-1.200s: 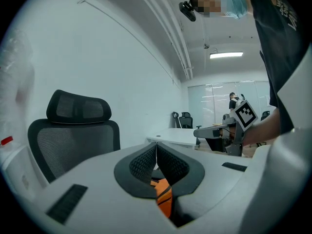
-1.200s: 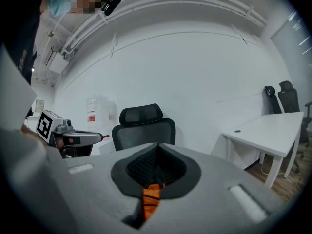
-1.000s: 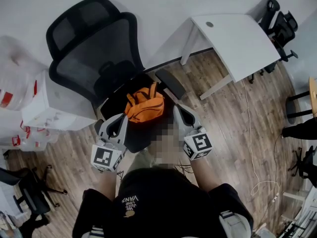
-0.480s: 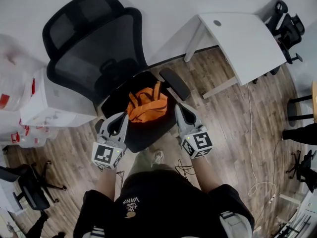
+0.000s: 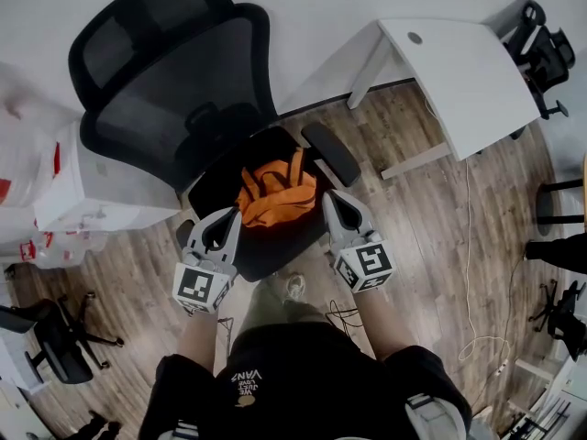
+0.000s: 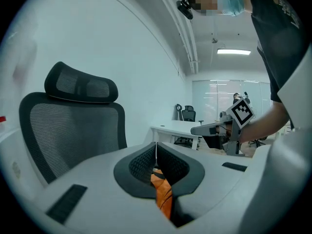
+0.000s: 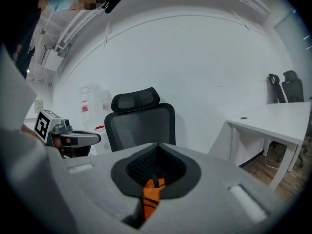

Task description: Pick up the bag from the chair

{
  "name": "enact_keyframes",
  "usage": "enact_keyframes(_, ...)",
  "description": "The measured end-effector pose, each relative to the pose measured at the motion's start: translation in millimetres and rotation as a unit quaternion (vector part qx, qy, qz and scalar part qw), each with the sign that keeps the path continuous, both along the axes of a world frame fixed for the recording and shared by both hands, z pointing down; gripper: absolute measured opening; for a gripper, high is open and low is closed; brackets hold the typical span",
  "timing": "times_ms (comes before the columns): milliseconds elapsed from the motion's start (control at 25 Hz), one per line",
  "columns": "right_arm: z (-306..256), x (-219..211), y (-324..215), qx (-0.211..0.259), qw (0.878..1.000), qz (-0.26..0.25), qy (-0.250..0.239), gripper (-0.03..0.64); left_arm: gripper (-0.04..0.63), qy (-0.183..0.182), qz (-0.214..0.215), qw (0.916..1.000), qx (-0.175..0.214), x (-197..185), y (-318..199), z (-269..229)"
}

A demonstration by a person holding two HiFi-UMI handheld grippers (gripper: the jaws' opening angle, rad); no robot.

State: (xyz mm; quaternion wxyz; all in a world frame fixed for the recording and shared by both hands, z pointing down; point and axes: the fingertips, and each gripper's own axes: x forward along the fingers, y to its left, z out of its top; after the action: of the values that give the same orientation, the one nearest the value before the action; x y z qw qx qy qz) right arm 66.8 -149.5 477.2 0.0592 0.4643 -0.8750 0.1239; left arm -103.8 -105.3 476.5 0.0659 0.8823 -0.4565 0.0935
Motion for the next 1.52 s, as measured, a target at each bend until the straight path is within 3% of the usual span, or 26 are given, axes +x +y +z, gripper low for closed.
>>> enact_keyframes(1520, 118.2, -16.2, -18.5, -0.078, 0.996, -0.012, 0.041, -0.002, 0.008, 0.01, -0.013, 0.9958, -0.09, -2.8, -18.4, 113.5)
